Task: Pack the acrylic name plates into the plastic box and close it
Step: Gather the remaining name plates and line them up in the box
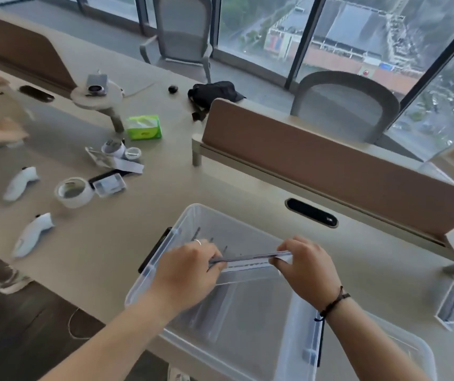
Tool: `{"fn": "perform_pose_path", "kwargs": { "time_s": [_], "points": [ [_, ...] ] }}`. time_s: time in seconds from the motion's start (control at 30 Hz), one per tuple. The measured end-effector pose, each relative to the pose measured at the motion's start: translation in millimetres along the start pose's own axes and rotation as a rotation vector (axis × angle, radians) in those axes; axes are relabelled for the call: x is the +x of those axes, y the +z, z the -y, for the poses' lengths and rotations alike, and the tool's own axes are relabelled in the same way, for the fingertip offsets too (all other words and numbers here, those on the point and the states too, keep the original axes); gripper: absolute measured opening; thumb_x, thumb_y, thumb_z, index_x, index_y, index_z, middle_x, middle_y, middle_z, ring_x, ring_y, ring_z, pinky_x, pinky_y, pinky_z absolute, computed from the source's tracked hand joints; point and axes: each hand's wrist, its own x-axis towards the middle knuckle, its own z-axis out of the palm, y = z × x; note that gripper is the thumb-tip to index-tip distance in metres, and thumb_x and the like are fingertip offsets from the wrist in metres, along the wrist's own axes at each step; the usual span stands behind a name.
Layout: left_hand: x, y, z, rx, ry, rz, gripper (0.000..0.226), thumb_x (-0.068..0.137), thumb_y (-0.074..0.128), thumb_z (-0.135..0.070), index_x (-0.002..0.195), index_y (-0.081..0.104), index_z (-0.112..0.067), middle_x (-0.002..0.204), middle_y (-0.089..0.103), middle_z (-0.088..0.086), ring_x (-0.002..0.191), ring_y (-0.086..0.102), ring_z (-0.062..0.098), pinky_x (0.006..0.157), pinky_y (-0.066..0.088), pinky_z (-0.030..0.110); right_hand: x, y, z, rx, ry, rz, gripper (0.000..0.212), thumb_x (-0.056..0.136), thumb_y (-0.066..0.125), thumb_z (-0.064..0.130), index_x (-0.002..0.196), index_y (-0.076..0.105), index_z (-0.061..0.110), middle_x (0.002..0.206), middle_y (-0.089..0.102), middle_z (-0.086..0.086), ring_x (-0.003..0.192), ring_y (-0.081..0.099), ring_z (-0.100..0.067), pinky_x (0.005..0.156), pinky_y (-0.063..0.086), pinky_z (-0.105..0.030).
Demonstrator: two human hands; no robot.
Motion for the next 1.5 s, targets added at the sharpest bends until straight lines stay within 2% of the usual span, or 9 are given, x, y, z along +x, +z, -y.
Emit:
{"fn": "perform_pose_path", "kwargs": {
  "time_s": [0.07, 0.17, 0.37, 0.47, 0.6, 0.9, 1.13, 1.37, 1.5],
  "points": [
    [-8, 11, -5, -0.014, -0.021, 0.037, 0.012, 0.082, 0.069, -0.039, 0.076, 0.067, -0.028, 0.072, 0.061, -0.013, 0.064, 0.06, 0.012, 0.054, 0.047, 0.029, 2, 0, -6, -0.025, -0.013, 0.031, 0.016, 0.077, 0.077, 0.035, 0.082, 0.069, 0.023, 0.081, 0.063, 0.007, 0.076, 0.06, -0.019, 0.059, 0.042, -0.029],
    [-16, 28, -21, -0.025, -0.039, 0.07, 0.018, 0.08, 0.067, -0.043, 0.074, 0.062, -0.027, 0.068, 0.058, -0.013, 0.061, 0.058, 0.013, 0.054, 0.048, 0.03, 7, -1, -22, -0.05, -0.041, 0.081, 0.02, 0.074, 0.079, 0.035, 0.084, 0.069, 0.022, 0.084, 0.064, 0.008, 0.078, 0.061, -0.018, 0.061, 0.044, -0.029],
    [-41, 60, -57, -0.08, -0.184, 0.196, 0.026, 0.083, 0.064, -0.046, 0.071, 0.049, -0.028, 0.067, 0.052, -0.015, 0.066, 0.048, 0.009, 0.06, 0.033, 0.026, 13, 9, -45, -0.054, -0.146, 0.214, 0.021, 0.076, 0.077, 0.035, 0.092, 0.069, 0.023, 0.093, 0.065, 0.01, 0.086, 0.062, -0.015, 0.068, 0.051, -0.03],
    [-53, 81, -61, -0.096, -0.289, 0.278, 0.025, 0.083, 0.062, -0.045, 0.07, 0.05, -0.027, 0.067, 0.06, -0.012, 0.067, 0.053, 0.009, 0.06, 0.04, 0.026, 14, 24, -50, -0.09, -0.229, 0.27, 0.02, 0.079, 0.072, 0.035, 0.096, 0.068, 0.026, 0.098, 0.065, 0.011, 0.093, 0.061, -0.015, 0.07, 0.051, -0.031],
    [-65, 104, -62, -0.094, -0.374, 0.366, 0.021, 0.083, 0.061, -0.044, 0.075, 0.058, -0.024, 0.072, 0.065, -0.009, 0.074, 0.061, 0.013, 0.067, 0.049, 0.028, 13, 48, -51, -0.129, -0.323, 0.329, 0.018, 0.082, 0.069, 0.033, 0.099, 0.067, 0.025, 0.103, 0.065, 0.01, 0.103, 0.056, -0.014, 0.069, 0.038, -0.025],
    [-63, 139, -57, 0.063, -0.409, 0.544, 0.021, 0.093, 0.056, -0.034, 0.091, 0.058, -0.014, 0.094, 0.066, 0.006, 0.091, 0.062, 0.028, 0.075, 0.051, 0.036, 18, 99, -58, -0.184, -0.41, 0.411, 0.016, 0.083, 0.065, 0.022, 0.098, 0.068, 0.022, 0.098, 0.067, 0.005, 0.093, 0.06, -0.021, 0.071, 0.04, -0.028],
    [-54, 148, -51, 0.142, -0.47, 0.616, 0.005, 0.09, 0.06, -0.014, 0.09, 0.063, -0.01, 0.091, 0.069, 0.012, 0.088, 0.066, 0.034, 0.071, 0.051, 0.039, 23, 117, -55, -0.183, -0.41, 0.421, 0.011, 0.083, 0.062, 0.015, 0.093, 0.066, 0.02, 0.094, 0.065, 0.004, 0.088, 0.058, -0.02, 0.063, 0.047, -0.029],
    [-53, 146, -49, 0.168, -0.496, 0.632, 0.005, 0.089, 0.06, -0.012, 0.093, 0.063, -0.011, 0.096, 0.067, 0.012, 0.091, 0.065, 0.032, 0.074, 0.051, 0.038, 26, 122, -49, -0.146, -0.426, 0.431, 0.013, 0.085, 0.062, 0.016, 0.097, 0.065, 0.02, 0.096, 0.064, 0.004, 0.087, 0.059, -0.02, 0.066, 0.048, -0.028],
    [-53, 141, -44, 0.192, -0.511, 0.637, 0.002, 0.087, 0.061, -0.01, 0.088, 0.062, -0.011, 0.091, 0.069, 0.01, 0.087, 0.067, 0.032, 0.068, 0.05, 0.036, 26, 125, -44, -0.138, -0.445, 0.433, 0.013, 0.085, 0.063, 0.017, 0.098, 0.066, 0.019, 0.096, 0.064, 0.003, 0.087, 0.059, -0.02, 0.067, 0.047, -0.028]
  ]
}}
